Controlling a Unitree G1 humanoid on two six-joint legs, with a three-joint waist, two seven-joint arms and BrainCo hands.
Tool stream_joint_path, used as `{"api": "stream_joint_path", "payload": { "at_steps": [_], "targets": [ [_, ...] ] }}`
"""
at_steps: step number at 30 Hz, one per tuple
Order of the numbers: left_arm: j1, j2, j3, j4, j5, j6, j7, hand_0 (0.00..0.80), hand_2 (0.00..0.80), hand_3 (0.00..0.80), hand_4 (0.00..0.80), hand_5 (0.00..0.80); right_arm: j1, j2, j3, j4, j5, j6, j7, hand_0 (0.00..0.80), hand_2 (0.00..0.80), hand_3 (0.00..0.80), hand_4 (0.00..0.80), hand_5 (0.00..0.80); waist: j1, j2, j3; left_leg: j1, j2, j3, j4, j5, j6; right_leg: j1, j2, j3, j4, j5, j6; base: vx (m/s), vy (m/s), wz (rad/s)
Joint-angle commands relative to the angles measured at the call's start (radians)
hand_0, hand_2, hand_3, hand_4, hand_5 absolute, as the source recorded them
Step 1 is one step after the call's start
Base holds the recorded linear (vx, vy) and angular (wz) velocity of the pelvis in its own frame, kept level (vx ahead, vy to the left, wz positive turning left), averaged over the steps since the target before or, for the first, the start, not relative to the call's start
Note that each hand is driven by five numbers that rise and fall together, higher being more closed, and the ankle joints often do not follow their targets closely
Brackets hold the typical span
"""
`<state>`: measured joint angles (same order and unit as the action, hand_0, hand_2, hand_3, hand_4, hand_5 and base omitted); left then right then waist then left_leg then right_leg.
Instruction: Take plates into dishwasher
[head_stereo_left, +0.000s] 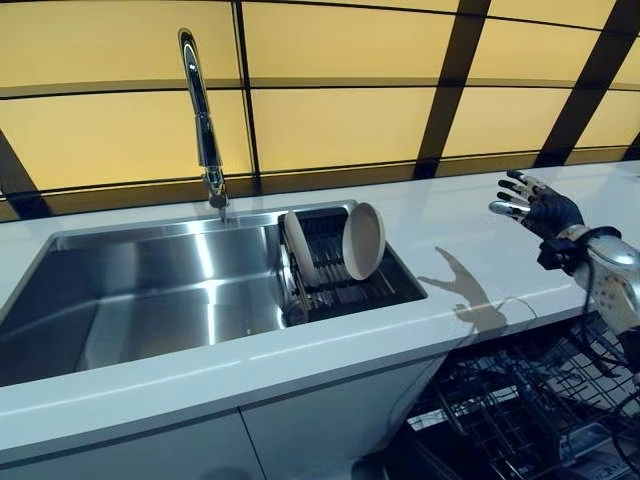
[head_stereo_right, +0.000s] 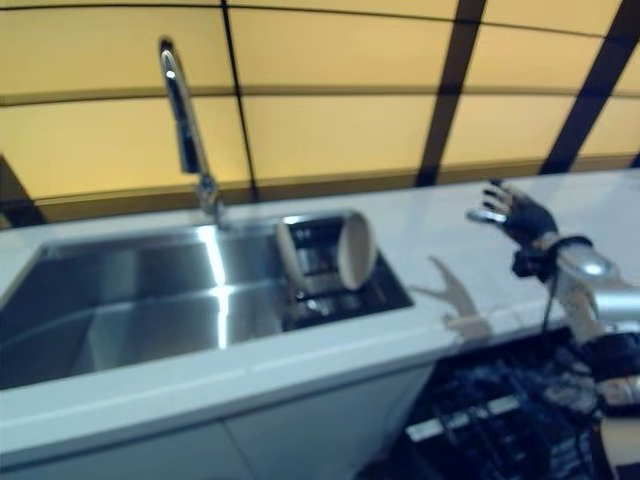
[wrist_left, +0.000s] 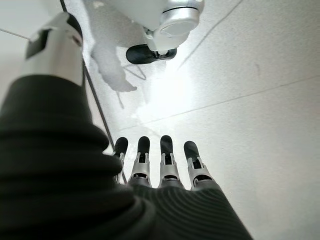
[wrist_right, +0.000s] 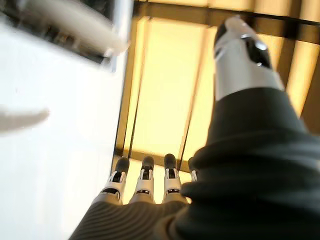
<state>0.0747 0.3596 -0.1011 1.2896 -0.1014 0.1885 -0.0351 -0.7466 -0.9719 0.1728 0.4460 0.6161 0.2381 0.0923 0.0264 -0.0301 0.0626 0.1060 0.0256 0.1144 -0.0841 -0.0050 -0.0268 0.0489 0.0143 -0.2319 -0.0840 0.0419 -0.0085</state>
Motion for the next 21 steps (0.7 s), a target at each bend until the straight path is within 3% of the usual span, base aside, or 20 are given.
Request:
{"api": "stream_joint_path", "payload": {
  "at_steps": [1, 3, 7, 14, 21],
  "targets": [
    [-0.012, 0.026, -0.041, 0.035, -0.02, 0.017, 0.024, 0.0, 0.0, 0.0, 0.0, 0.0, -0.157, -0.059, 0.059, 0.041, -0.225, -0.086, -0.16, 0.0, 0.0, 0.0, 0.0, 0.0, 0.058, -0.074, -0.038, -0.009, -0.016, 0.011, -0.003, -0.01, -0.017, 0.037, -0.12, -0.002, 0.003, 0.025, 0.147, -0.003, 0.022, 0.05],
    [-0.008, 0.021, -0.046, 0.019, -0.018, 0.028, 0.021, 0.0, 0.0, 0.0, 0.0, 0.0, -0.212, -0.074, 0.122, -0.017, -0.392, -0.066, -0.196, 0.0, 0.0, 0.0, 0.0, 0.0, 0.07, -0.073, -0.035, -0.014, -0.018, 0.002, -0.003, -0.005, -0.018, 0.037, -0.123, -0.006, 0.001, 0.027, 0.149, 0.001, 0.041, 0.09],
    [-0.013, 0.015, -0.049, -0.001, -0.011, 0.055, 0.017, 0.0, 0.0, 0.0, 0.0, 0.0, -0.265, -0.07, 0.2, -0.055, -0.48, 0.003, -0.193, 0.0, 0.0, 0.0, 0.0, 0.0, 0.086, -0.073, -0.035, -0.02, -0.019, -0.009, -0.003, -0.002, -0.019, 0.041, -0.126, -0.015, -0.003, 0.026, 0.149, 0.007, 0.031, 0.08],
    [-0.011, 0.018, -0.057, -0.009, 0.003, 0.064, 0.019, 0.0, 0.0, 0.0, 0.0, 0.0, -0.336, -0.078, 0.295, -0.027, -0.659, -0.014, -0.209, 0.0, 0.0, 0.0, 0.0, 0.0, 0.111, -0.078, -0.036, -0.032, -0.019, -0.026, -0.003, 0.002, -0.021, 0.038, -0.132, -0.031, -0.003, 0.026, 0.155, -0.01, 0.015, 0.11],
    [-0.013, 0.019, -0.061, -0.024, 0.012, 0.078, 0.007, 0.0, 0.0, 0.0, 0.0, 0.0, -0.362, -0.067, 0.344, -0.011, -0.629, 0.041, -0.18, 0.0, 0.0, 0.0, 0.0, 0.0, 0.12, -0.079, -0.034, -0.035, -0.02, -0.035, -0.003, 0.003, -0.021, 0.039, -0.134, -0.037, -0.003, 0.027, 0.156, 0.0, 0.013, 0.04]
  ]
}}
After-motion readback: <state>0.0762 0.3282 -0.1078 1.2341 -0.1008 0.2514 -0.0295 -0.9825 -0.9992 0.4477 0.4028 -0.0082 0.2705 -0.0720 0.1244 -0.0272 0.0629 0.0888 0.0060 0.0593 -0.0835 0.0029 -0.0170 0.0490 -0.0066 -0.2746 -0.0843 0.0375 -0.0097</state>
